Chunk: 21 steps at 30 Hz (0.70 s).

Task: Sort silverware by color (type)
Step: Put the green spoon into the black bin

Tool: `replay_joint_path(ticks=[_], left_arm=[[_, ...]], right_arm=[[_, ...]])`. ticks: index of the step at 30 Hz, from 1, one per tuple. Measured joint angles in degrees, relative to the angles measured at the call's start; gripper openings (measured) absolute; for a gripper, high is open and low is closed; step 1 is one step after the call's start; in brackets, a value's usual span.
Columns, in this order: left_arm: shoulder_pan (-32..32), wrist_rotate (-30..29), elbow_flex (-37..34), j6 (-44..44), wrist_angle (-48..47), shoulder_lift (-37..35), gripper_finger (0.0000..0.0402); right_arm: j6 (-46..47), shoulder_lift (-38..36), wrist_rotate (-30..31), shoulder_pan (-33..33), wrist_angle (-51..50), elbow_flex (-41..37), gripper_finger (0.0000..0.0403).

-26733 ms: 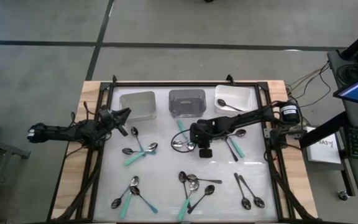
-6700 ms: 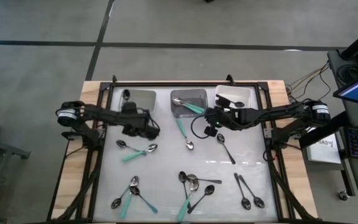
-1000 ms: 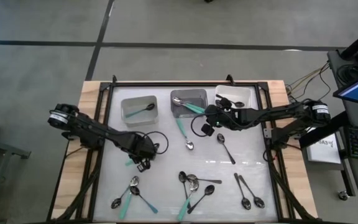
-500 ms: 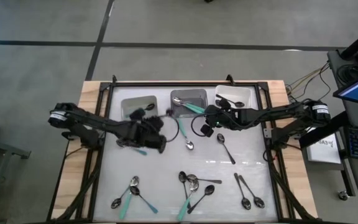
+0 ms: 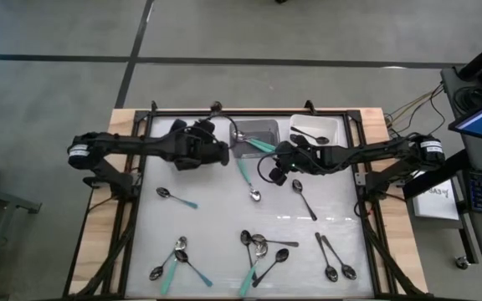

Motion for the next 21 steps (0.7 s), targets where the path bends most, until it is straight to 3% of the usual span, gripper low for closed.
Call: replay_joint_path(ticks=[11, 21], left_arm=[[0.1, -5.0, 1.8, -2.5, 3.6, 3.5, 0.0036], [0.1, -5.0, 12.1, 6.4, 3.4, 14.4, 0.0036]], right_arm=[[0.7, 0.0, -1.4, 0.0, 1.3, 0.0, 0.0093], [0.4, 0.0, -1.5, 0.0, 6.7, 0.0, 0.0093]])
